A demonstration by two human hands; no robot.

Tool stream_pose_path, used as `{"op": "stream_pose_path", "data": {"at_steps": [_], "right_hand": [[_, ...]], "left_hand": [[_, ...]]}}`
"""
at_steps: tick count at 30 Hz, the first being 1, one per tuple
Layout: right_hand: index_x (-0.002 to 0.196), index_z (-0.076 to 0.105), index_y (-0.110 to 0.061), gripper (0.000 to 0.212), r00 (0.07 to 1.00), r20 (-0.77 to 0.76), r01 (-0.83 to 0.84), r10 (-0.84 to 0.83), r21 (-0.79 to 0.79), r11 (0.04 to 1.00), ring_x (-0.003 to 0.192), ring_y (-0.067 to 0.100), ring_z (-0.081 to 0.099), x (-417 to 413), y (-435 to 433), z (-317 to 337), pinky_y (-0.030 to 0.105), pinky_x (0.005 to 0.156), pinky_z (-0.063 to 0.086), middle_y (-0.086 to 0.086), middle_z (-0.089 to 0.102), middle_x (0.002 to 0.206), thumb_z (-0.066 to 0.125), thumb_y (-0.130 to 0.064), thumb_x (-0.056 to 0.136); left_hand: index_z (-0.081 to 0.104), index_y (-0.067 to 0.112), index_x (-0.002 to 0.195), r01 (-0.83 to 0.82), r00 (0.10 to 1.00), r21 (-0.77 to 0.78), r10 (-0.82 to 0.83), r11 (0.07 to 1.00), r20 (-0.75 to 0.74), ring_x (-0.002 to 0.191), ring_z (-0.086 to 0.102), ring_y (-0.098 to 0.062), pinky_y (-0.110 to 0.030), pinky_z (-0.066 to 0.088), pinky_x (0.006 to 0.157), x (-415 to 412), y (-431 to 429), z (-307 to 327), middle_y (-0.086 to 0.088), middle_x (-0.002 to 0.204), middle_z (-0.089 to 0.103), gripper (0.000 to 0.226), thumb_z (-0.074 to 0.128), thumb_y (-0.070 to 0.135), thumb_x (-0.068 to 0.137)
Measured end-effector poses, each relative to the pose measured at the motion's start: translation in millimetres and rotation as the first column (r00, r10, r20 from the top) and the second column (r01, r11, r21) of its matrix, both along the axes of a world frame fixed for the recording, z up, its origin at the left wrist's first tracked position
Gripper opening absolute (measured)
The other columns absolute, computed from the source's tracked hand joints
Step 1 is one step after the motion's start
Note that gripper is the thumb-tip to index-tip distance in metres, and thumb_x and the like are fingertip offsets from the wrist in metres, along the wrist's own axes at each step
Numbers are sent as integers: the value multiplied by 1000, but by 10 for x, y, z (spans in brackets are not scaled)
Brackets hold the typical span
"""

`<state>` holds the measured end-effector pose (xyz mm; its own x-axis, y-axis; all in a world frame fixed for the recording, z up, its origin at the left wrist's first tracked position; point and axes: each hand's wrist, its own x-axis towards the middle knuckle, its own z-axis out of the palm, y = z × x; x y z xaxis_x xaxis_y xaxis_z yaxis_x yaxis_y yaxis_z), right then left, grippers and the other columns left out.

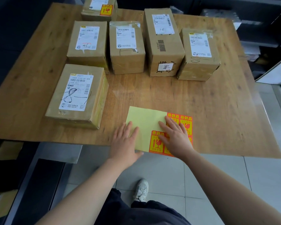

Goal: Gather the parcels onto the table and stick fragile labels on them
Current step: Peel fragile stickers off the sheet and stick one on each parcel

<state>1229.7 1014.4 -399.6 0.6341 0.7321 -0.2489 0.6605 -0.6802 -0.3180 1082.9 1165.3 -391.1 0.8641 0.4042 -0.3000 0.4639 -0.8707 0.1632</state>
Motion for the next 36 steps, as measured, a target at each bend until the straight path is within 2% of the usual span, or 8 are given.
{"op": "stream_pose_path", "data": {"at_steps": [2,5,9,12,18,21,25,36], "right_hand": [[148,27,-33,56,1000,-9,1,-1,8,1000,147,13,3,-135,-80,-3,40,119,-3,-5,8,160,44,-46,96],[147,29,-33,56,996,-89,27,-25,27,999,147,13,0,-265,-132,15,40,118,-7,-4,6,161,46,-45,95],[143,37,-31,55,974,-201,127,-104,105,986,147,14,0,-323,-76,65,43,118,-8,-2,11,160,52,-46,93],[143,38,-31,55,967,-213,163,-136,114,980,147,14,1,-352,-38,90,44,118,-8,-1,11,160,54,-45,92],[136,47,-29,50,962,-236,174,-138,142,974,146,17,14,-389,-55,118,45,119,0,-1,24,156,60,-43,89],[108,68,-24,29,949,-264,264,-172,369,891,119,14,51,-481,-80,225,32,101,38,-4,58,125,73,-34,81],[84,72,-26,8,929,-337,305,-151,470,828,85,2,58,-630,-50,454,21,73,47,-12,67,89,75,-32,79],[81,76,-19,9,840,-484,503,-245,526,686,75,-1,64,-621,-44,777,10,69,48,-11,72,77,78,-26,77]], "left_hand": [[31,18,143,-154,970,16,148,988,194,141,21,-32,-45,22,112,-81,-60,24,-11,155,19,85,70,50,75],[40,8,127,-487,786,-225,536,844,309,116,45,-32,-42,41,93,-138,-153,83,-13,131,43,78,82,29,64],[58,2,97,-472,570,-819,822,327,0,83,65,-30,-44,56,74,-137,-226,256,-13,92,69,16,58,9,83],[64,7,88,-304,587,-953,786,-9,-195,80,70,-27,-42,58,77,-175,-338,360,-15,84,72,21,48,19,84],[66,0,92,-397,572,-916,794,50,-205,75,72,-26,-37,60,67,-189,-394,254,-14,81,73,12,55,5,91],[63,-8,93,-353,465,-930,843,-104,-271,72,72,-26,-30,58,60,-141,-393,303,-20,83,71,13,61,5,90],[60,-8,91,-197,342,-943,882,-269,-324,68,70,-23,-26,58,60,-41,-410,441,-18,78,70,10,63,2,88],[69,7,93,-122,436,-964,860,-237,-266,77,70,-15,-25,54,67,80,-481,664,-5,85,74,8,67,10,86]]}}
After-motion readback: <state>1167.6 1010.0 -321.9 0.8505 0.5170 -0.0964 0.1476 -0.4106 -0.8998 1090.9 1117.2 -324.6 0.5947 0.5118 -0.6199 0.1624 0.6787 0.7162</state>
